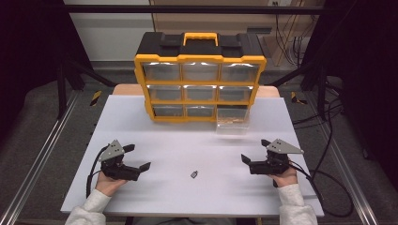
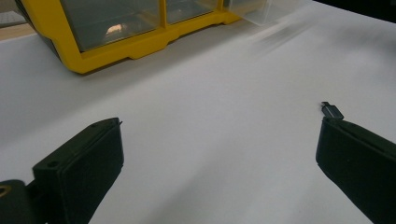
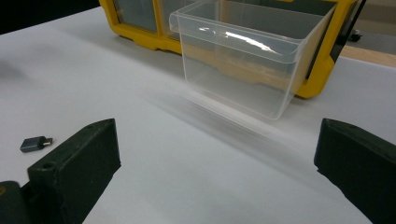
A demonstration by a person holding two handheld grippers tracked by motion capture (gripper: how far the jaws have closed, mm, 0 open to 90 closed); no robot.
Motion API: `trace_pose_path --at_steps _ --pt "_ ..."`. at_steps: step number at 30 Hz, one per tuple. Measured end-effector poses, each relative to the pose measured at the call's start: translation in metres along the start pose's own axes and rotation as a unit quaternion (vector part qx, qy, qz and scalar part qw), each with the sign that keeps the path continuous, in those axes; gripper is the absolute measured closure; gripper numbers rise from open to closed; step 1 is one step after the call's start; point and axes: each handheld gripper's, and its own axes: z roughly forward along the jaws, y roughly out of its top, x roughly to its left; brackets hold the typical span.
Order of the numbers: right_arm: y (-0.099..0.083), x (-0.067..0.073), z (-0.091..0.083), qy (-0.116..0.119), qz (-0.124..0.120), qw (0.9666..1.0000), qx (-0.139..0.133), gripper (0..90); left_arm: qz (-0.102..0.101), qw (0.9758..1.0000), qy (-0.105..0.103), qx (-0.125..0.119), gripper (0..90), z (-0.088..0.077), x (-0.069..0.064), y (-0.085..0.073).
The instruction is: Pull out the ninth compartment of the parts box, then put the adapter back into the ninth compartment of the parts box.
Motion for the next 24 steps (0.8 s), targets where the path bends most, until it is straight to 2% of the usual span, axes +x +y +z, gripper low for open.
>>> trace_pose_path --at_steps 17,24 --pt "0.000 -0.001 -0.002 -0.001 -0.004 1.0000 -0.002 0.7 -0.007 1.0000 -0.002 -0.001 0.2 0.008 -0.015 0.010" --pt "-0.001 -0.002 -0.003 0.002 -0.006 1.0000 -0.001 0.7 -0.004 1.0000 -0.004 0.003 0.2 0.014 -0.023 0.017"
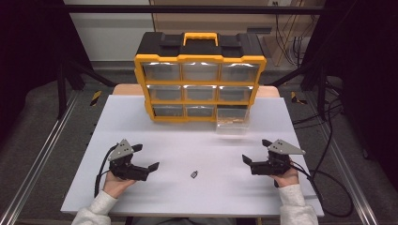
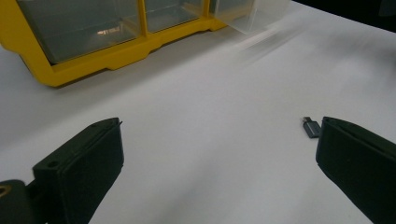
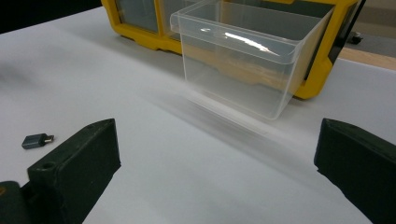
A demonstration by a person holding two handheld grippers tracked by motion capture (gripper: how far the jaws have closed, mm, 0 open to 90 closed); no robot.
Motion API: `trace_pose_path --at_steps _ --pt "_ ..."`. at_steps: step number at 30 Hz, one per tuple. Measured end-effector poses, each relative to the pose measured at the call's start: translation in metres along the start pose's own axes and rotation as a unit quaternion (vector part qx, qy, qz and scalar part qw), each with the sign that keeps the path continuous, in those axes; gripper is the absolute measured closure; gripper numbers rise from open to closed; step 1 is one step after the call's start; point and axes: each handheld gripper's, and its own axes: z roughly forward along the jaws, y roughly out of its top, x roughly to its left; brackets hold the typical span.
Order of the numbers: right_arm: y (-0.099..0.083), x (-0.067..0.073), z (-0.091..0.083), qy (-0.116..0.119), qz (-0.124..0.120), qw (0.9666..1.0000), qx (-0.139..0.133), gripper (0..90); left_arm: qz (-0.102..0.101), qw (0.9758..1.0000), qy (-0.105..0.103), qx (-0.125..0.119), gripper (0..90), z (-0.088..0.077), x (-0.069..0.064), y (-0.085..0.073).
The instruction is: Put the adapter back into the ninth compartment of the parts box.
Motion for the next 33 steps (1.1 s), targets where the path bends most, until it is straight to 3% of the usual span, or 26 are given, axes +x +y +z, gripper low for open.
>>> trace_pose_path --at_steps 33 --pt "0.000 0.000 -0.001 0.007 0.006 0.9999 0.005 0.8 0.020 0.9991 -0.037 0.007 0.3 0.047 -0.044 0.038"
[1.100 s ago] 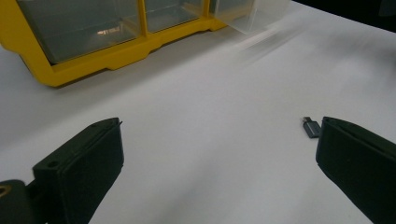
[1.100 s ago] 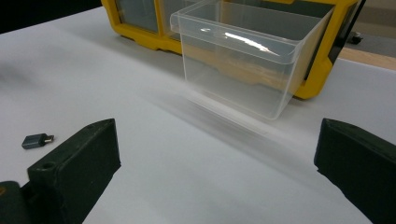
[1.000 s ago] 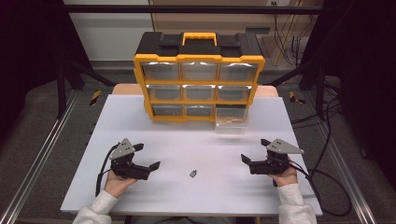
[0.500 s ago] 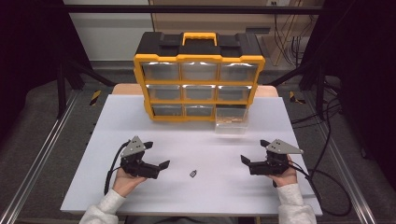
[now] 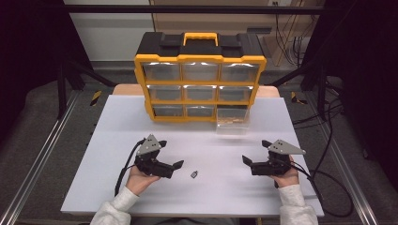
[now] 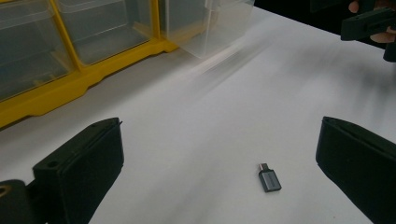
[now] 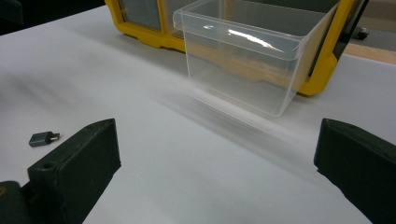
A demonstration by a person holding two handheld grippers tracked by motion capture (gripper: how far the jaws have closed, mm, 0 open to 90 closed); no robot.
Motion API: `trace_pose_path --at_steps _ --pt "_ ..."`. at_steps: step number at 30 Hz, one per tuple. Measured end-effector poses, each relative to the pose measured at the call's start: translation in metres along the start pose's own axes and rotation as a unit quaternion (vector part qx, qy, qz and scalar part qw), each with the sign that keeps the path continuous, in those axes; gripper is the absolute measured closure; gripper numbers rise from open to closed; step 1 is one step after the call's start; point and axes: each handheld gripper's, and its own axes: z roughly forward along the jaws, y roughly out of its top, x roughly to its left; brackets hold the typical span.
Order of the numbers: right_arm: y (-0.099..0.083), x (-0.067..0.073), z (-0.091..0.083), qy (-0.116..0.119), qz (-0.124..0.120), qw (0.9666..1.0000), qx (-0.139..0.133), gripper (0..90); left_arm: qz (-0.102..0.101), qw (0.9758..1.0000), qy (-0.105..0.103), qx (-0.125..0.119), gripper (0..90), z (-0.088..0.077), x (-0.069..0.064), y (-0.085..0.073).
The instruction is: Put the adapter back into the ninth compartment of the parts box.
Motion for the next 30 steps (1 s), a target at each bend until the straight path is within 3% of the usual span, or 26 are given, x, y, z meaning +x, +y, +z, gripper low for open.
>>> trace_pose_path --at_steps 13,30 --pt "0.000 -0.001 0.000 0.001 0.000 1.0000 0.000 0.7 0.004 0.9998 -0.006 0.020 0.0 0.018 -0.010 -0.001" --pt "0.000 -0.001 0.000 0.003 0.001 1.0000 0.000 0.7 0.006 0.9986 -0.011 0.051 0.0 0.036 -0.021 -0.013"
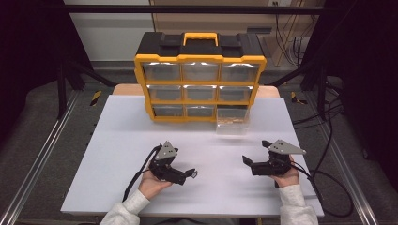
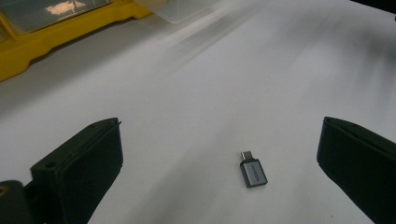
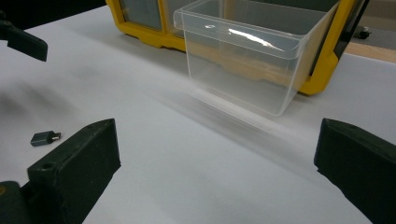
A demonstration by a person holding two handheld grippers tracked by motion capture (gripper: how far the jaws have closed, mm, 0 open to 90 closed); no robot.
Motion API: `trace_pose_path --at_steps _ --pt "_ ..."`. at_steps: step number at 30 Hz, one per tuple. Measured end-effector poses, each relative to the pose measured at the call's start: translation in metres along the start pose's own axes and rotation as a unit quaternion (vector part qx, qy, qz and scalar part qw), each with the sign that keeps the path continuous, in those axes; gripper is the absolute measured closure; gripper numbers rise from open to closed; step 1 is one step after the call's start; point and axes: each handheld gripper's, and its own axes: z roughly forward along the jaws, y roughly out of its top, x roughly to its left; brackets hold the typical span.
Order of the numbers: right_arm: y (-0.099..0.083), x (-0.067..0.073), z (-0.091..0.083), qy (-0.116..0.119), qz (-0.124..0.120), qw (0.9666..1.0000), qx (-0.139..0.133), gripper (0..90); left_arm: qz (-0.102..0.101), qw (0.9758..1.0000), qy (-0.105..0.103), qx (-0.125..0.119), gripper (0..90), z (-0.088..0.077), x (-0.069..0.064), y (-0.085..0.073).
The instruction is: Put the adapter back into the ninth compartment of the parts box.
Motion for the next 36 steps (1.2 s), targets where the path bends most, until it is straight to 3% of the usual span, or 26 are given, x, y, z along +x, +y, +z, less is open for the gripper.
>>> trace_pose_path --at_steps 25,36 --pt "-0.001 0.000 0.001 0.001 0.001 1.0000 0.007 0.7 -0.007 0.9988 -0.005 0.048 5.3 0.018 -0.013 -0.005" --pt "0.000 0.000 0.001 0.002 0.003 1.0000 0.008 0.7 -0.003 0.9976 -0.015 0.067 21.1 0.023 -0.018 -0.007"
